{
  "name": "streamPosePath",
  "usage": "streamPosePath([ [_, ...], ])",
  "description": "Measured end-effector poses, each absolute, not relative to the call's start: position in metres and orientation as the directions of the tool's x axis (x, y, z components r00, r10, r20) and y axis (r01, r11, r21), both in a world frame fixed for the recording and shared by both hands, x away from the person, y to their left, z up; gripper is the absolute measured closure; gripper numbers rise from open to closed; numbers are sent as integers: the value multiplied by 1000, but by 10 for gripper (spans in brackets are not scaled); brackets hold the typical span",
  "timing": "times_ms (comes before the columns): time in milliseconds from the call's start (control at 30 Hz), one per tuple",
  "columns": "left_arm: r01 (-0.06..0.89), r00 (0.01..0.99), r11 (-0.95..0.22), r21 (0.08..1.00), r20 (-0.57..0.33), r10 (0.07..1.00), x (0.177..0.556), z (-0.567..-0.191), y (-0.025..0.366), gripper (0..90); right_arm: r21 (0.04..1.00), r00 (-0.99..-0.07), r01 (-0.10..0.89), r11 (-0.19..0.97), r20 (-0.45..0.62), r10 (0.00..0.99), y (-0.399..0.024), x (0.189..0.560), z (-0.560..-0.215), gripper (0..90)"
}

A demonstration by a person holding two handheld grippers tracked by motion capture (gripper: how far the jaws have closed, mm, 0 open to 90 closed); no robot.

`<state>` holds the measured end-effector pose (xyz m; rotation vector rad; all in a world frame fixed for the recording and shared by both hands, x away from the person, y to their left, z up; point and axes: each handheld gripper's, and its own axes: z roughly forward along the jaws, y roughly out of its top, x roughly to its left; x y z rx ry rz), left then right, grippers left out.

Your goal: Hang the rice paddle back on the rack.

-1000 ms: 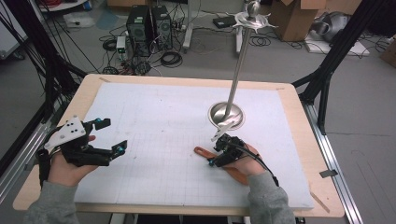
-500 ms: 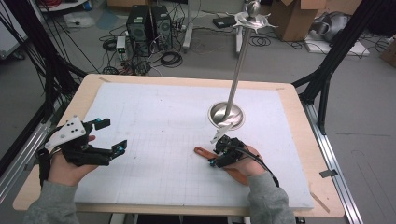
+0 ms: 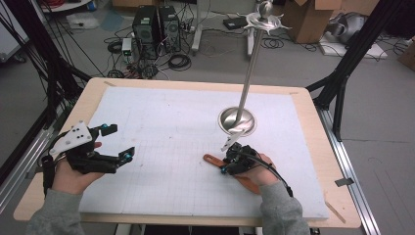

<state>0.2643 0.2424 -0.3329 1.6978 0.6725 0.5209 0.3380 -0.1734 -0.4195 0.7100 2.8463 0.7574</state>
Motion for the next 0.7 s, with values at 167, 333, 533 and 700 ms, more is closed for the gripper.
streamPosePath([
  [167, 159, 735, -159, 974, -9, 678, 265, -333, 242, 56, 492, -884, 412, 767, 12, 467, -173, 338, -419, 646],
  [333, 158, 736, -158, 975, -9, 677, 265, -333, 243, 56, 497, -885, 407, 766, 5, 466, -173, 338, -418, 646],
  [533, 150, 747, -154, 977, -10, 665, 264, -332, 242, 56, 533, -879, 407, 742, 9, 476, -179, 337, -412, 646],
  [700, 148, 750, -160, 976, -5, 662, 264, -333, 241, 56, 570, -875, 404, 715, 13, 484, -185, 336, -405, 646],
])
